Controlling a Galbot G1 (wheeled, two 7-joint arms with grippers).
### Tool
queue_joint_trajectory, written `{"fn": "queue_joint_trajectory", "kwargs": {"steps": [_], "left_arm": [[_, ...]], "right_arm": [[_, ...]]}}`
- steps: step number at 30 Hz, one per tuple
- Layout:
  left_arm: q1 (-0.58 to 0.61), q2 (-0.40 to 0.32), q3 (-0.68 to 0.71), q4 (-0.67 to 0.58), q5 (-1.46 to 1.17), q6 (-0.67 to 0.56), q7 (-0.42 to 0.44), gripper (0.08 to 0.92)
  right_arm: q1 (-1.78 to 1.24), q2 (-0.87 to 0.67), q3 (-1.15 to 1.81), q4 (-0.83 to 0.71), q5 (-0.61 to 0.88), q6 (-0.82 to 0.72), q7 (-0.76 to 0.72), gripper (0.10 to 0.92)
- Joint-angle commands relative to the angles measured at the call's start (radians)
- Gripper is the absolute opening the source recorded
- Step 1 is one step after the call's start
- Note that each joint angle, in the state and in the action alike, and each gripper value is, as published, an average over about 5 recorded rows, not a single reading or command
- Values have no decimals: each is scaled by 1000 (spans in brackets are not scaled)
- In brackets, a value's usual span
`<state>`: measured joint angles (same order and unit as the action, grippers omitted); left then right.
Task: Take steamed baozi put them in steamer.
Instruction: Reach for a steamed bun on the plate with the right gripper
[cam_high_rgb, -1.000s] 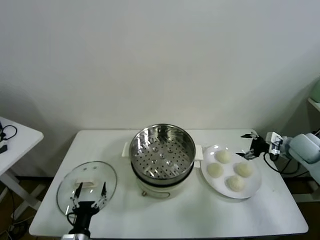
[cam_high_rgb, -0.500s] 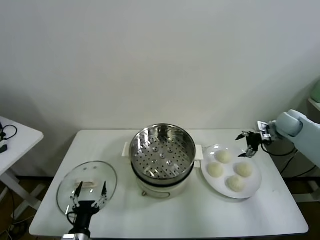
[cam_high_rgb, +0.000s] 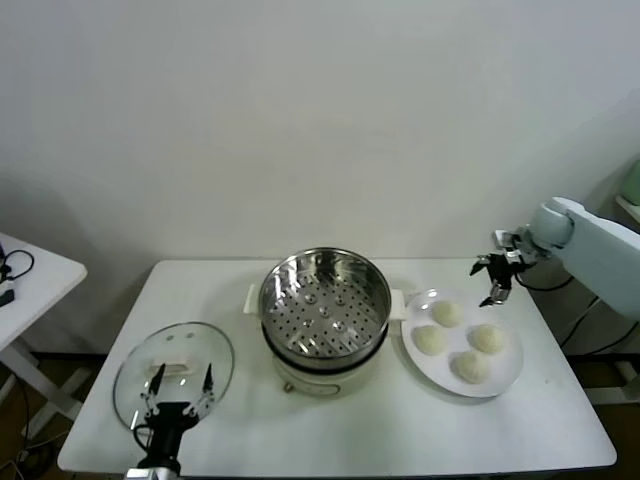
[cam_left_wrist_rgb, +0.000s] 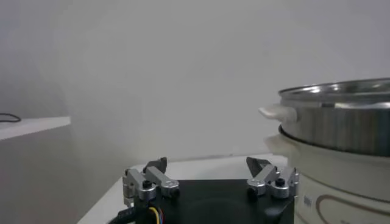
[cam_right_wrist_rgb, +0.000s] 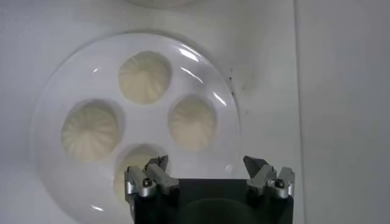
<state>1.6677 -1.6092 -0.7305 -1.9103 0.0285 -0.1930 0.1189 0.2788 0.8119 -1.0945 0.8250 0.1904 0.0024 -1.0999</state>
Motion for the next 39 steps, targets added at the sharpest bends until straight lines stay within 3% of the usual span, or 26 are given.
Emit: {"fn": "queue_joint_trajectory", "kwargs": {"steps": [1,15,39], "left_arm": [[-3,-49,-7,9,0,1,-2,823],[-9,-49,-4,30,5,0,-3,823],[-6,-49,-7,28,5,1,-6,823]], "right_arm": [[-27,99,-28,-78,-2,-7,-15,823],[-75,205,-6,-245,-75,17,-15,823],[-122,234,57,-288,-87,17,-1,810]]}}
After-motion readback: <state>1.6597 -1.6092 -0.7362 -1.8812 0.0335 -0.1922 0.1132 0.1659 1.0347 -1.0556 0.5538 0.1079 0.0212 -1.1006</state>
